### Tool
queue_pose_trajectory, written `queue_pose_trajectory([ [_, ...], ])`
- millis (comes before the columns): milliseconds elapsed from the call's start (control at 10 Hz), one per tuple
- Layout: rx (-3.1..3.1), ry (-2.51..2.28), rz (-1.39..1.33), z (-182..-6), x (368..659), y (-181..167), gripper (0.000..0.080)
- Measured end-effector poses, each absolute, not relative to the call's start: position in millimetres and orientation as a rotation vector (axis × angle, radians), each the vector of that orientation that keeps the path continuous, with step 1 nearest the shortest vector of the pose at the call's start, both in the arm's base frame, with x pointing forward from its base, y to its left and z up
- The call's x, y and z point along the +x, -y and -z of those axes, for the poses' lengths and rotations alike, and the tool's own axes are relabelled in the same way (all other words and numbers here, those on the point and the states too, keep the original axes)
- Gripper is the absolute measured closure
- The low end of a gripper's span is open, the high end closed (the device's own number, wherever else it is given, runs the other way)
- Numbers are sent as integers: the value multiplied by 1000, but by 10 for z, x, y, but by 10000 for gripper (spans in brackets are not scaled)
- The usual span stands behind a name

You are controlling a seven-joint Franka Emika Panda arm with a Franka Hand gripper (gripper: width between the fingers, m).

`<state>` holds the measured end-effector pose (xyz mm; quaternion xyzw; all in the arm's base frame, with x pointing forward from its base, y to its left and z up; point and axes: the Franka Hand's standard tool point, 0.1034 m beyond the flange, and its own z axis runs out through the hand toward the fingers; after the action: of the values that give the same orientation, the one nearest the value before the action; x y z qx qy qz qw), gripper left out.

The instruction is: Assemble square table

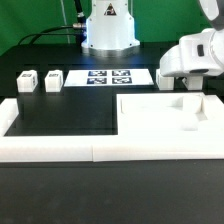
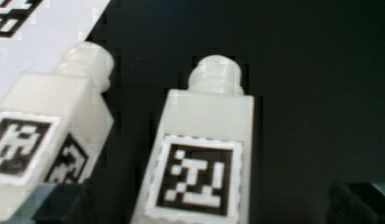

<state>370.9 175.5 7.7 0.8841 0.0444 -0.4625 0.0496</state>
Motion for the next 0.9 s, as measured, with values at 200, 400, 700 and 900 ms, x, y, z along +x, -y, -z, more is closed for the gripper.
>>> queue_pose_trajectory([
  [200, 2695, -135, 1408, -78, 3713, -1752, 181],
  [400, 2694, -135, 1409, -77, 3711, -1751, 483],
  [700, 2694, -136, 1409, -78, 3711, -1752, 511],
  [900, 2694, -136, 1409, -78, 3711, -1752, 511],
])
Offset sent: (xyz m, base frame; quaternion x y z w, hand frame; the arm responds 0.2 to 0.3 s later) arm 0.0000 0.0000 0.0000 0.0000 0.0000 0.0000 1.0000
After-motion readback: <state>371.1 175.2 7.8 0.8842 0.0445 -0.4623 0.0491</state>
